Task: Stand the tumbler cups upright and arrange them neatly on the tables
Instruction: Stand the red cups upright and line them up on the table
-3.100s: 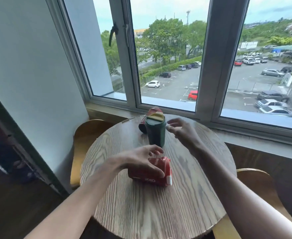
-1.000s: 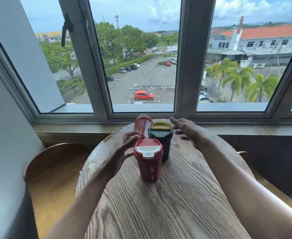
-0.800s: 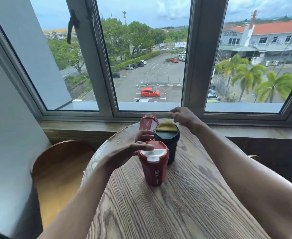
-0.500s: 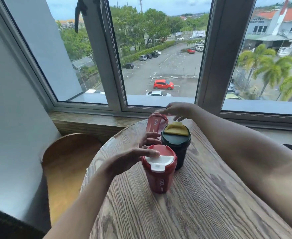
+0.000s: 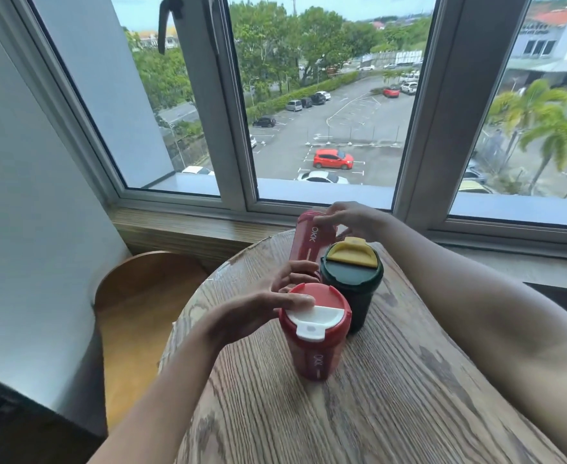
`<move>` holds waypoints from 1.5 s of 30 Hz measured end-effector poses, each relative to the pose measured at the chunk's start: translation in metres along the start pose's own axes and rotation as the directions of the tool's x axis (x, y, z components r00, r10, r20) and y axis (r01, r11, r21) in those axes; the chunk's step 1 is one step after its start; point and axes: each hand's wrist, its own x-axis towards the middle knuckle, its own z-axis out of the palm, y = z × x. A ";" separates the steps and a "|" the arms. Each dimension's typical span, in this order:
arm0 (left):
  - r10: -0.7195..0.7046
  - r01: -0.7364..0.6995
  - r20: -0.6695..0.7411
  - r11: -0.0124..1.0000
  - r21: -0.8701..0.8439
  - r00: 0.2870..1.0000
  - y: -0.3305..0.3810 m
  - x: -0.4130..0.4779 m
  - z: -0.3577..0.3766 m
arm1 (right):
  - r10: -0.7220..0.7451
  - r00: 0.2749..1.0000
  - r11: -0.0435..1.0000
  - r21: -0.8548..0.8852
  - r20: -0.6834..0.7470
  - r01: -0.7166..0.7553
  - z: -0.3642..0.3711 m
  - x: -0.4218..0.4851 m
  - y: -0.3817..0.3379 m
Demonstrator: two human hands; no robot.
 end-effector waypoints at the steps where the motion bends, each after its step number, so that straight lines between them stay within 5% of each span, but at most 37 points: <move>1: 0.000 0.000 -0.002 1.000 -0.004 1.000 0.000 0.000 0.000 | -0.033 0.998 0.998 0.042 -0.044 0.035 -0.001 -0.004 0.001; 5: -0.010 0.010 -0.004 1.000 -0.018 1.000 0.000 -0.001 0.001 | -0.198 0.950 0.970 0.089 -0.242 0.224 -0.001 -0.031 -0.001; 11: -0.038 0.038 -0.001 0.999 -0.033 0.999 0.004 -0.003 0.004 | -0.409 0.705 0.908 -0.178 -0.580 0.380 -0.011 -0.087 -0.008; 16: -0.040 0.040 0.003 0.999 -0.020 0.999 0.004 -0.006 0.006 | -0.474 0.512 0.873 -0.303 -0.716 0.383 -0.014 -0.132 0.011; 19: -0.032 0.032 0.004 0.999 0.019 0.999 0.009 -0.011 0.009 | -0.494 0.461 0.864 -0.357 -0.737 0.355 -0.010 -0.164 0.024; 30: 0.024 -0.014 -0.102 0.995 0.103 0.995 0.008 -0.025 0.019 | -0.569 0.409 0.822 -0.492 -0.714 0.285 0.053 -0.263 0.045; 36: 0.166 -0.167 -0.124 0.986 0.001 0.978 -0.031 -0.048 0.032 | -0.541 0.486 0.840 -0.415 -0.687 0.349 0.073 -0.283 0.054; 45: 0.288 -0.209 -0.334 0.944 0.254 0.897 -0.082 -0.050 0.051 | -0.520 0.623 0.838 -0.209 -0.585 0.503 0.087 -0.275 0.083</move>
